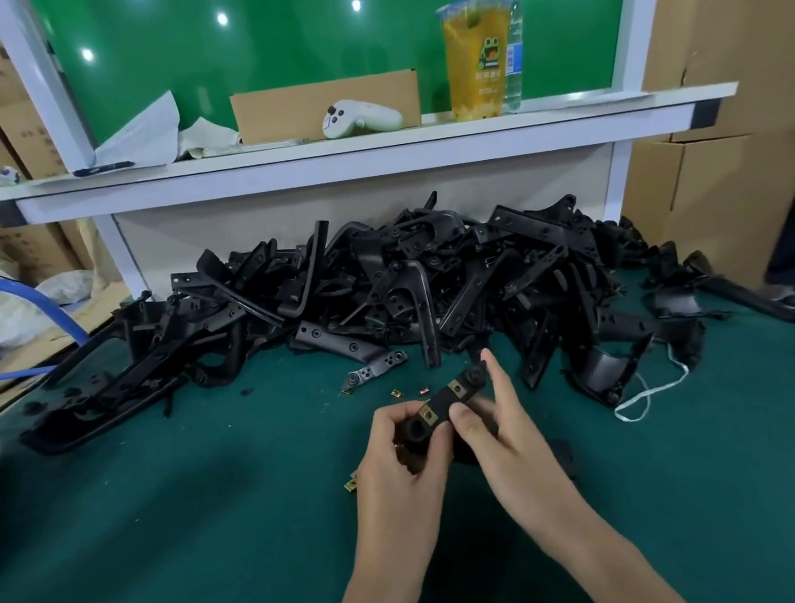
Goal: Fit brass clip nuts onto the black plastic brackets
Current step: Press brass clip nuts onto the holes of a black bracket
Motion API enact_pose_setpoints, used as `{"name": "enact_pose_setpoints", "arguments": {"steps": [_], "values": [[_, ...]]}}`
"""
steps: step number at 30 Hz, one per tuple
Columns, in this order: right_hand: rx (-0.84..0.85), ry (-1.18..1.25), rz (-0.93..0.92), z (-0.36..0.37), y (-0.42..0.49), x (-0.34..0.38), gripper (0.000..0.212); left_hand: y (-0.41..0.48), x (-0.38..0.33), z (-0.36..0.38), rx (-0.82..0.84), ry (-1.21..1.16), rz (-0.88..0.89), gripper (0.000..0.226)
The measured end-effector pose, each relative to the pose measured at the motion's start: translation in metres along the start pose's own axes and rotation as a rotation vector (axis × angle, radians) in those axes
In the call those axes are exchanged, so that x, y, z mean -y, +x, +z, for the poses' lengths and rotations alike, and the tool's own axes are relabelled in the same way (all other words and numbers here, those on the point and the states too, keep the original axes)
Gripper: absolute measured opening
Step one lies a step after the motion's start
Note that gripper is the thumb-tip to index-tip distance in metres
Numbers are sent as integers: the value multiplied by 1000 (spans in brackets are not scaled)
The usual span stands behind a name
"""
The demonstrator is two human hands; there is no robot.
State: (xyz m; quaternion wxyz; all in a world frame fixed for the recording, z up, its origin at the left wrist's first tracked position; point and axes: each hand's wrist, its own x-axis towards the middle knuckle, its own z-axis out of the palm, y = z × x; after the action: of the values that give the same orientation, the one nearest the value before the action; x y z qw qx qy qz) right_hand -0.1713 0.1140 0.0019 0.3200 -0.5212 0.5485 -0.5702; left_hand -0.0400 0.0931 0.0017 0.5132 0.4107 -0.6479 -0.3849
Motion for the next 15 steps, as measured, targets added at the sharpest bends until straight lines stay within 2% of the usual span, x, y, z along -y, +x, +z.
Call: {"name": "enact_pose_setpoints", "arguments": {"steps": [3, 6, 8, 12, 15], "values": [[-73, 8, 3, 2, 1, 0, 57, -5, -2, 2, 20, -13, -7, 22], [-129, 20, 19, 3, 4, 5, 34, -8, -3, 3, 47, -48, -3, 12], [-133, 3, 34, 3, 5, 7, 28, -9, -3, 3, 55, -84, -25, 10], [-143, -150, 46, -1, 4, 11, 23, -6, -2, 3, 49, -134, -124, 12], [-152, -380, 65, -11, 7, 20, 26, -5, -5, 15, 48, -155, -181, 12]]}}
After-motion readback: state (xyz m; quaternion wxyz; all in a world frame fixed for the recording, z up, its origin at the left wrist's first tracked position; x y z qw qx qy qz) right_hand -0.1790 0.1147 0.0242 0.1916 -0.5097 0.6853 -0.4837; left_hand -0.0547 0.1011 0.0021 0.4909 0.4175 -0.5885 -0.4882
